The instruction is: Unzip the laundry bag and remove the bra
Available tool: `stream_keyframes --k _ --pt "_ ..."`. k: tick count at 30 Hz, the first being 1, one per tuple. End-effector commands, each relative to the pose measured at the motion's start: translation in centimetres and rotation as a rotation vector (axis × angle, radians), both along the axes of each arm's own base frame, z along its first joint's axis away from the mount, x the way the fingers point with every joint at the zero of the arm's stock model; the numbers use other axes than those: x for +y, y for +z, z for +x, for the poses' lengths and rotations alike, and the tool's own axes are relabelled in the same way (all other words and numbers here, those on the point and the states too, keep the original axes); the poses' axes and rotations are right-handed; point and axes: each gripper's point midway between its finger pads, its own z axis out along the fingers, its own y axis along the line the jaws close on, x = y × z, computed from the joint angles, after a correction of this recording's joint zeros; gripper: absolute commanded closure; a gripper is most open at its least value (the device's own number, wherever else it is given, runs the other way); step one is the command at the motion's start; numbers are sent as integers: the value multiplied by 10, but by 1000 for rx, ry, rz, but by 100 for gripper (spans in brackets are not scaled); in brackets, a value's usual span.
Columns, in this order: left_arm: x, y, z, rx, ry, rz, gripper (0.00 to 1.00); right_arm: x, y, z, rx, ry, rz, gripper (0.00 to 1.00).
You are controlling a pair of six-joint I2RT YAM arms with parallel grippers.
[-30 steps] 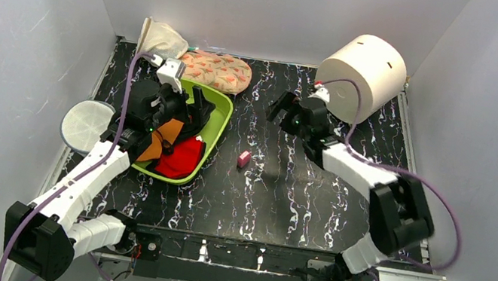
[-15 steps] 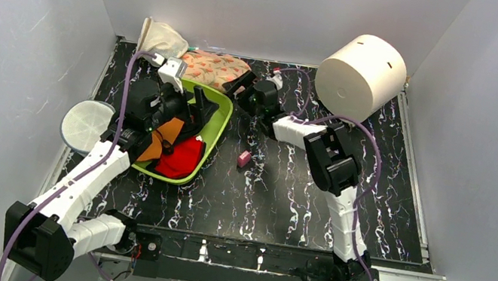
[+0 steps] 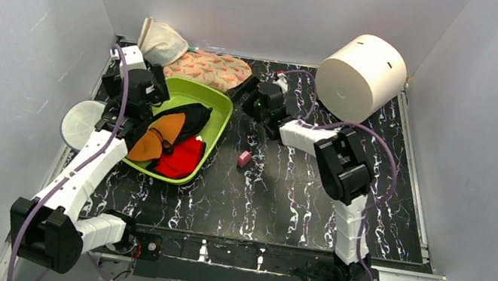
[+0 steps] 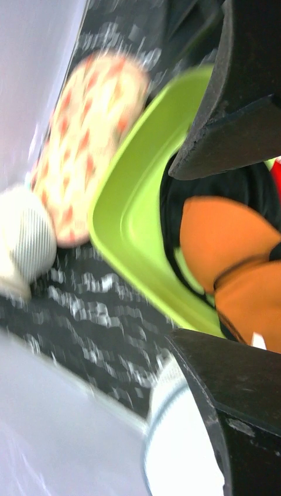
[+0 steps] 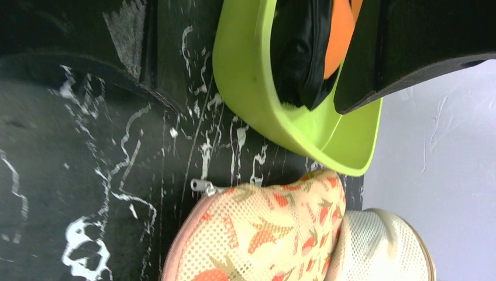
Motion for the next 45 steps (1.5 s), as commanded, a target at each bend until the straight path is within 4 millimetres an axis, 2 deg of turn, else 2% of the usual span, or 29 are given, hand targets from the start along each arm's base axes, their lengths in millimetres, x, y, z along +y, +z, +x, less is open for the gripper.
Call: stream_keyframes --k 1,6,9,12,16,20,25,30,32,34,40,45 --pt "65 0 -22 26 350 114 2 -22 70 -16 -117 -13 -8 2" --pt "95 -31 -19 134 447 83 2 -59 86 -56 -152 14 -160 2" --pt "104 -41 -19 176 483 118 2 -81 107 -88 -205 40 -201 2" --pt "108 -54 -18 210 492 147 2 -100 101 -120 -199 78 -243 2" --pt "116 -72 -18 279 525 187 2 -123 105 -154 -222 91 -260 2" --pt "123 -88 -22 327 557 222 2 -143 111 -178 -251 72 -261 2" --pt "127 -102 -25 352 570 206 2 -163 119 -194 -278 47 -295 2" --pt "138 -113 -30 375 611 210 3 -171 120 -207 -286 56 -307 2" --pt "143 -122 -32 396 623 189 6 -171 114 -211 -271 78 -319 2" --pt "146 -127 -32 407 627 161 16 -170 109 -213 -253 91 -327 2" --pt "144 -132 -27 417 602 135 34 -160 100 -220 -224 164 -317 2" --pt "142 -117 -23 370 578 106 64 -136 67 -233 -122 337 -322 2"
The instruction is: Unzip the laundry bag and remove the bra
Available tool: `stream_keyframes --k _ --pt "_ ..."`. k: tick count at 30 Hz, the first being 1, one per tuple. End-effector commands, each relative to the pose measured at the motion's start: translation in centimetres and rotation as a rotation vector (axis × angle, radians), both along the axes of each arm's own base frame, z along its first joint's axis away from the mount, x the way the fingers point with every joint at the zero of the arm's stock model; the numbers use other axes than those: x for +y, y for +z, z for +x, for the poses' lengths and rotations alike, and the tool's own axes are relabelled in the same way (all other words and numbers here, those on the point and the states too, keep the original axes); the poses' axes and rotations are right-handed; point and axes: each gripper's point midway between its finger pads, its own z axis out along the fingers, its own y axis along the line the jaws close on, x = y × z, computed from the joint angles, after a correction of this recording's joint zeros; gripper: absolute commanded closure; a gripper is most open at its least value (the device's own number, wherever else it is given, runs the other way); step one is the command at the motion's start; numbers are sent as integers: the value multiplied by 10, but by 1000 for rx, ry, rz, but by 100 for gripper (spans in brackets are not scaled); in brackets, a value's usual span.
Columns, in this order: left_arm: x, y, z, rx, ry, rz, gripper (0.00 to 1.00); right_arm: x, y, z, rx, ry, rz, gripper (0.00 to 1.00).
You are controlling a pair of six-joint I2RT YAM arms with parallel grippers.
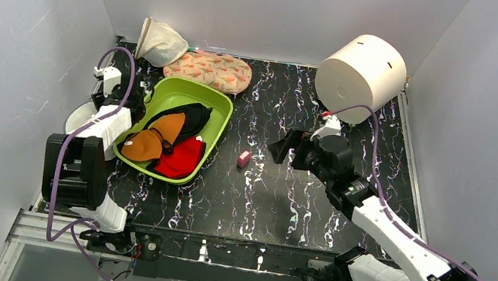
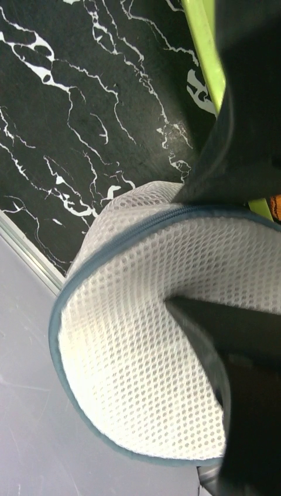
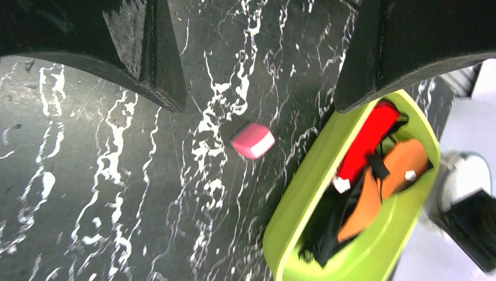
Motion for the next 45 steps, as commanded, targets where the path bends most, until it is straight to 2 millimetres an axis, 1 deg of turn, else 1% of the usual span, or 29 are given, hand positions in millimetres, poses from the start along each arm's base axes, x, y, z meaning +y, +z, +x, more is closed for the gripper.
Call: stream_keyframes --k 1,6,9,11,12,14,17,21,23,27,30,32,33,34,35,40,42,45 --pt "-2 27 6 -94 -14 -21 68 25 -27 -15 102 168 -20 2" --pt "-4 59 6 -193 -29 -24 84 55 -66 -38 222 309 -71 2" --pt "-5 91 2 -288 -44 -13 91 70 -81 -43 259 331 -92 2" --pt "-6 108 -1 -344 -60 -7 95 78 -86 -40 279 326 -76 6" --pt "-7 115 -3 -371 -68 -6 97 82 -88 -37 287 320 -67 10" --pt "-10 132 -5 -429 -91 -5 100 88 -92 -29 296 298 -55 13" --pt "-20 150 -4 -504 -164 -25 100 94 -101 -16 304 268 -59 17" --pt "-42 174 5 -564 -306 -57 100 101 -108 -1 297 246 -74 22" --pt "-55 181 9 -578 -380 -73 100 105 -110 3 290 251 -76 26" --pt "-94 194 21 -606 -583 -130 100 113 -111 11 262 269 -66 30" --pt "-131 202 25 -626 -760 -187 100 120 -114 20 243 271 -74 35" --pt "-155 207 25 -632 -866 -211 100 124 -118 28 234 266 -82 38" --pt "-164 209 24 -632 -906 -220 100 126 -115 33 220 263 -81 39" --pt "-172 211 22 -633 -944 -223 100 128 -125 36 231 261 -95 41" --pt "-180 213 20 -631 -977 -224 100 132 -126 40 223 260 -94 41" --pt "-204 217 14 -632 -1077 -233 100 149 -134 60 208 268 -93 41" --pt "-209 218 12 -634 -1099 -237 100 158 -133 65 207 280 -73 41" --pt "-217 218 10 -634 -1132 -250 100 171 -124 69 203 307 -27 39"
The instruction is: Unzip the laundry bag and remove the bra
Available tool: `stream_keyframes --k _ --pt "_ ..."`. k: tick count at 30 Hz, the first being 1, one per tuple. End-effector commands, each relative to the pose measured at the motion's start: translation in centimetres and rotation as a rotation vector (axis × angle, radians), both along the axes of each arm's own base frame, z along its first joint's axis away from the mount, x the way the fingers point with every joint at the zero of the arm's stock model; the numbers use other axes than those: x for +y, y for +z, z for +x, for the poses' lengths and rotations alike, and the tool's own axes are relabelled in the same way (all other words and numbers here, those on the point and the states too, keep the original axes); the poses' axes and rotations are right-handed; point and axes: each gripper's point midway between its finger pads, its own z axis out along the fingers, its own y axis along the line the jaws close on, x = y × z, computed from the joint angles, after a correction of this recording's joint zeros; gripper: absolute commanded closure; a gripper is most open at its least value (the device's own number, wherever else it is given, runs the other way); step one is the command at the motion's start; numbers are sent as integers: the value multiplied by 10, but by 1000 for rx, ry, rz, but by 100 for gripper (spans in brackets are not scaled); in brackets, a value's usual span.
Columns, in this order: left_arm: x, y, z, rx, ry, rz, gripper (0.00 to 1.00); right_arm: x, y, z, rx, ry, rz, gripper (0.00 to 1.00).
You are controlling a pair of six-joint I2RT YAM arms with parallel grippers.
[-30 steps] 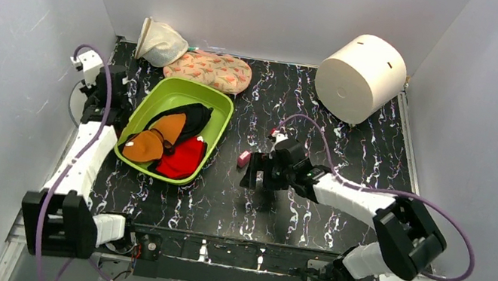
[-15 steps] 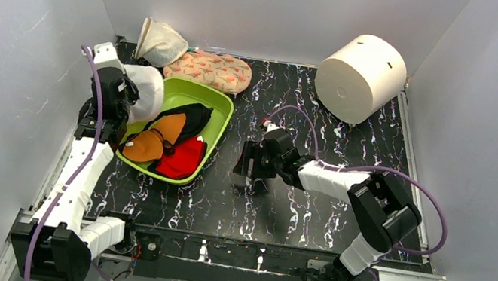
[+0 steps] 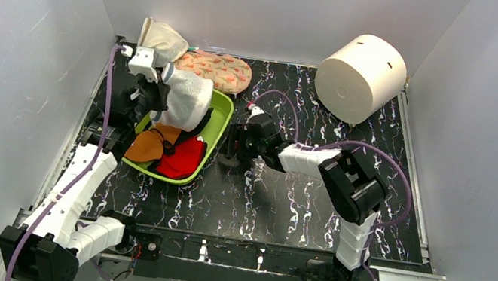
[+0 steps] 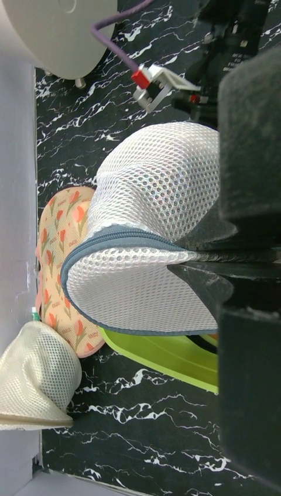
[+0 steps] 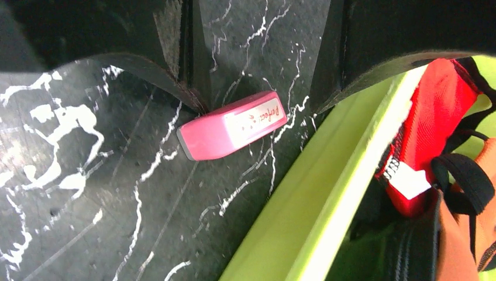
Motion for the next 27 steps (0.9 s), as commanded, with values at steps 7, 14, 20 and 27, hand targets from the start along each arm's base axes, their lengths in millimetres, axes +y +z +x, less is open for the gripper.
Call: stream_keyframes --k 7,14,20,27 --pt "-52 49 -13 -151 -247 -47 100 -26 45 15 -89 -65 3 21" --pt "-123 50 -44 -152 -595 -135 100 -126 59 -21 -83 -189 -156 15" --pt "-186 14 -71 -29 -767 -86 100 -168 100 -48 -147 -294 -116 10" --pt "-218 -41 -88 81 -740 170 100 -204 160 -48 -269 -479 -72 5"
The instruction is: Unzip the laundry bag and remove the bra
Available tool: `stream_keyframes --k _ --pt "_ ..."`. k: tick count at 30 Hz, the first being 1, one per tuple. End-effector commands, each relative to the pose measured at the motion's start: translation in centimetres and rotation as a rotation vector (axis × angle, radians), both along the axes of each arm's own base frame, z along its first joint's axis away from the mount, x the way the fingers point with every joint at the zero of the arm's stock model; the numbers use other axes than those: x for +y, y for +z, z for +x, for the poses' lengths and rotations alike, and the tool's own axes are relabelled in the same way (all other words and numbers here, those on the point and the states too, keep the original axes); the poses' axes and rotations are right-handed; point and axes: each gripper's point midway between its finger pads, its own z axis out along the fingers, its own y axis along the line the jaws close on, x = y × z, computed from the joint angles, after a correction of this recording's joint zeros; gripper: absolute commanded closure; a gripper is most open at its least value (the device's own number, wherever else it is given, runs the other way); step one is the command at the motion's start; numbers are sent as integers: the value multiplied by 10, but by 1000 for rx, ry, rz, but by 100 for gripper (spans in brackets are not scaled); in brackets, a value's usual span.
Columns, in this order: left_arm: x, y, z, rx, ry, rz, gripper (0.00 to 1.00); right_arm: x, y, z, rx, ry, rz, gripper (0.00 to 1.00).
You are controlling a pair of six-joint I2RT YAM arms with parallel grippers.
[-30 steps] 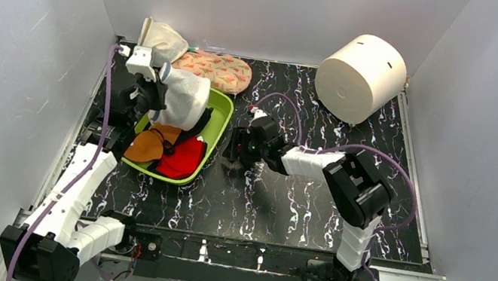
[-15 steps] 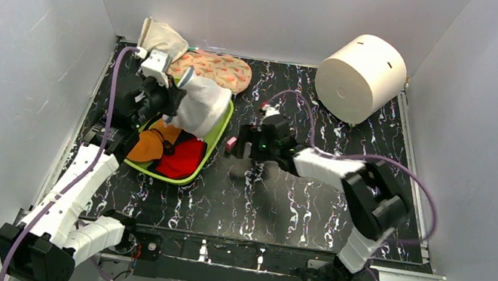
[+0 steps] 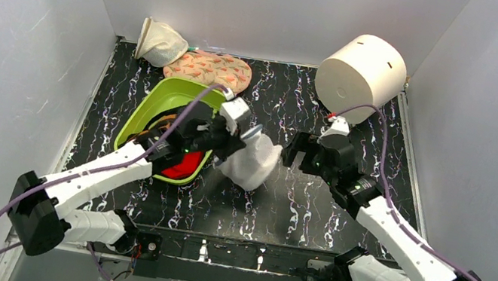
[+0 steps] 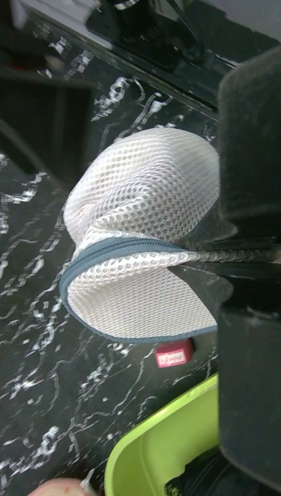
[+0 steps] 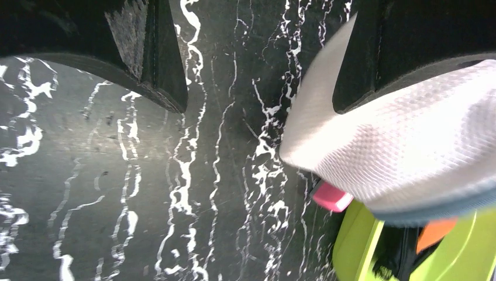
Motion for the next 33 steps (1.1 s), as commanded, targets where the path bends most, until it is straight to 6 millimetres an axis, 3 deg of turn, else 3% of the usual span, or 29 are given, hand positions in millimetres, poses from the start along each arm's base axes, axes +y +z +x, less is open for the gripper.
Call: stream_keyframes --k 1,3,7,12,14,18,22,25,27,33 --pt "-4 8 5 -89 47 101 100 -18 35 9 -79 -110 23 5" --pt "-4 0 9 -78 75 138 100 -13 38 7 -69 -79 29 5" --pt "13 3 23 -116 241 223 100 3 32 0 -16 5 51 4" --pt "21 12 20 -81 427 397 100 51 12 -26 135 248 188 6" --pt "18 7 16 -26 498 425 100 66 6 -36 162 312 270 7" --pt "0 -29 7 105 572 442 100 71 -14 -41 183 297 364 7" --pt "-25 -64 1 172 613 556 100 53 -38 -33 210 183 292 7" --pt "-57 -66 -7 198 540 531 79 34 -50 -28 216 110 206 7" --pt "-72 -60 -14 226 471 454 59 22 -56 -28 225 70 158 7" --pt "-75 -11 -36 209 299 206 6 0 -60 -30 216 5 119 7"
